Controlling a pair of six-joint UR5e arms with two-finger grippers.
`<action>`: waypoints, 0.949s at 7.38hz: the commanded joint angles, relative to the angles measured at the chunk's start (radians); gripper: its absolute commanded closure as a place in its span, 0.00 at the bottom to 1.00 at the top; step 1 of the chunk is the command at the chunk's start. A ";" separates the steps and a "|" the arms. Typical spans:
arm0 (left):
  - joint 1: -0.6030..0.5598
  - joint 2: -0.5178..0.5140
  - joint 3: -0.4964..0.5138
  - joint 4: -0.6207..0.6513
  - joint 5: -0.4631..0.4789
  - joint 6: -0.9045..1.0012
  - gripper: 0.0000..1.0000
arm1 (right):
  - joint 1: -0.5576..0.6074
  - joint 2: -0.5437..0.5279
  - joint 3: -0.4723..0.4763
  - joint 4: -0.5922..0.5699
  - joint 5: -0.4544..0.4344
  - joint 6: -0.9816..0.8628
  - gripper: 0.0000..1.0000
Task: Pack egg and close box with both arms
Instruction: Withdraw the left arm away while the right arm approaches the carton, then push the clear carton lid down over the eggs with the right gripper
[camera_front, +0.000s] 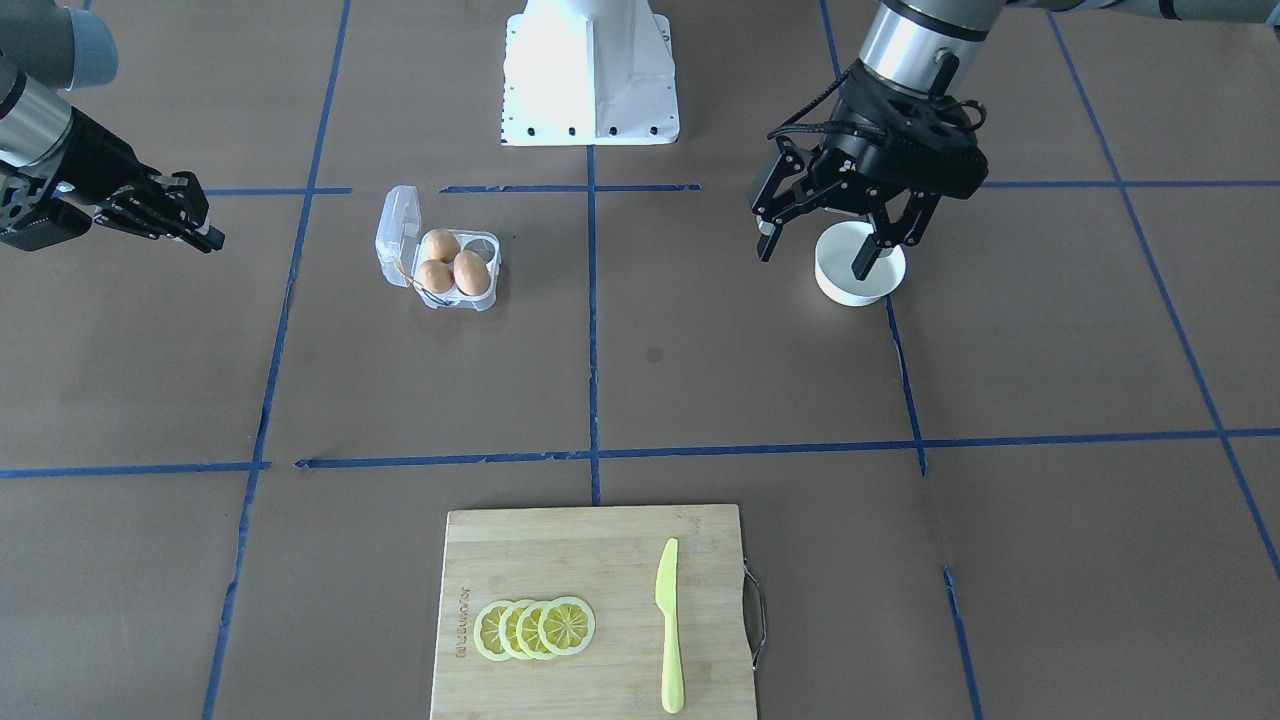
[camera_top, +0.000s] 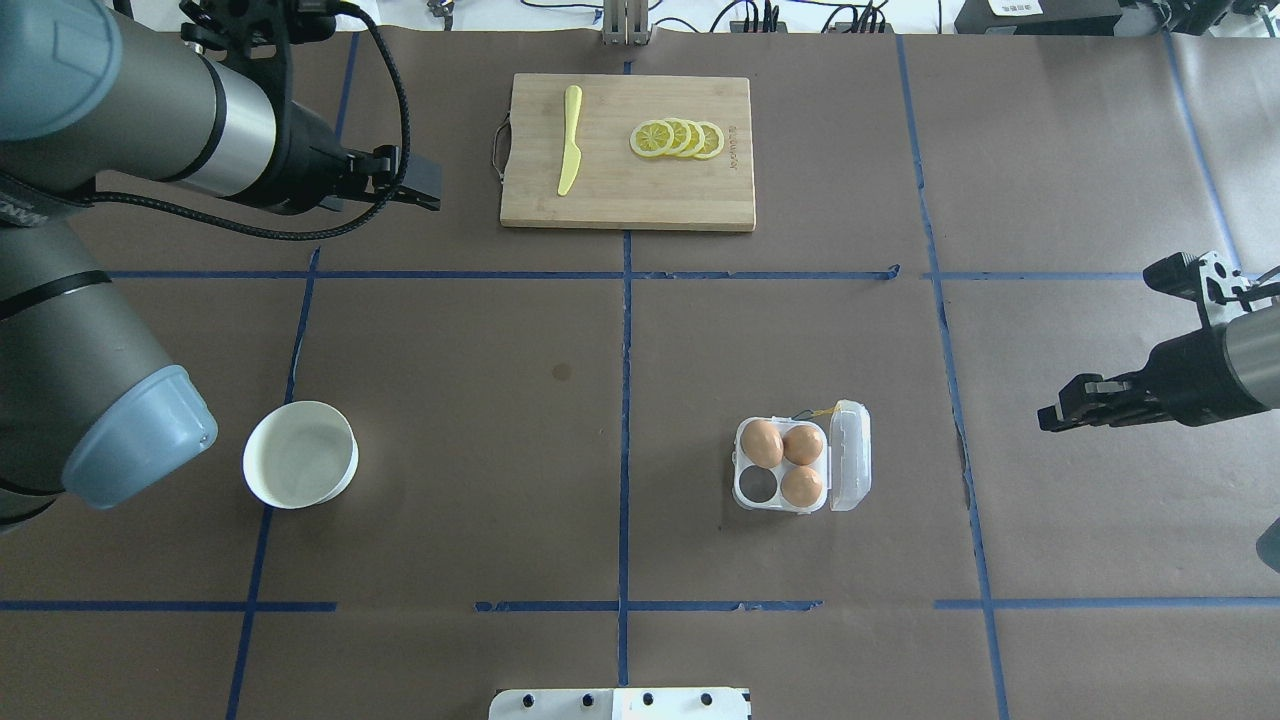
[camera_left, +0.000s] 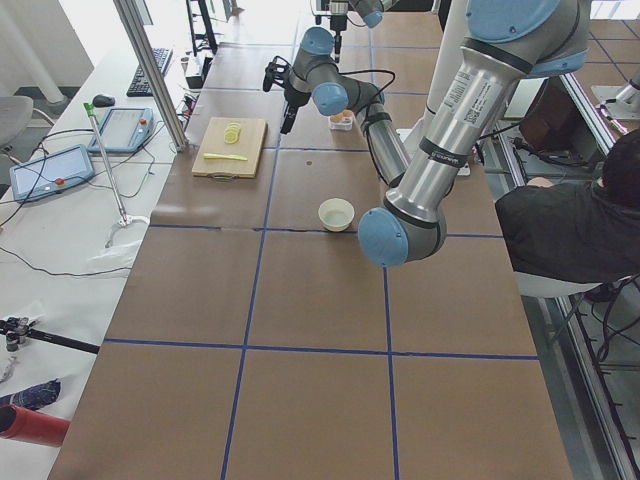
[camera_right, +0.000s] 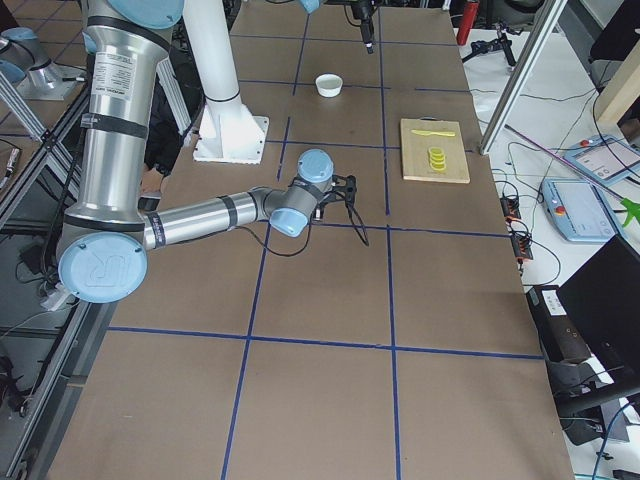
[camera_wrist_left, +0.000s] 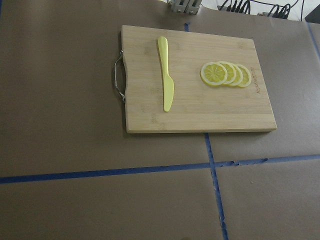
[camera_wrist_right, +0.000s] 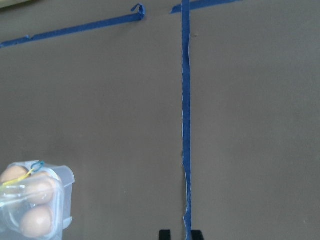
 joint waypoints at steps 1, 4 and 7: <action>-0.051 0.014 -0.017 0.009 0.000 0.054 0.00 | -0.094 0.011 0.004 0.027 -0.027 0.023 1.00; -0.051 0.020 -0.017 0.009 0.000 0.063 0.00 | -0.321 0.196 -0.005 0.007 -0.270 0.213 1.00; -0.052 0.037 -0.014 0.009 0.000 0.091 0.00 | -0.358 0.417 -0.008 -0.144 -0.289 0.276 1.00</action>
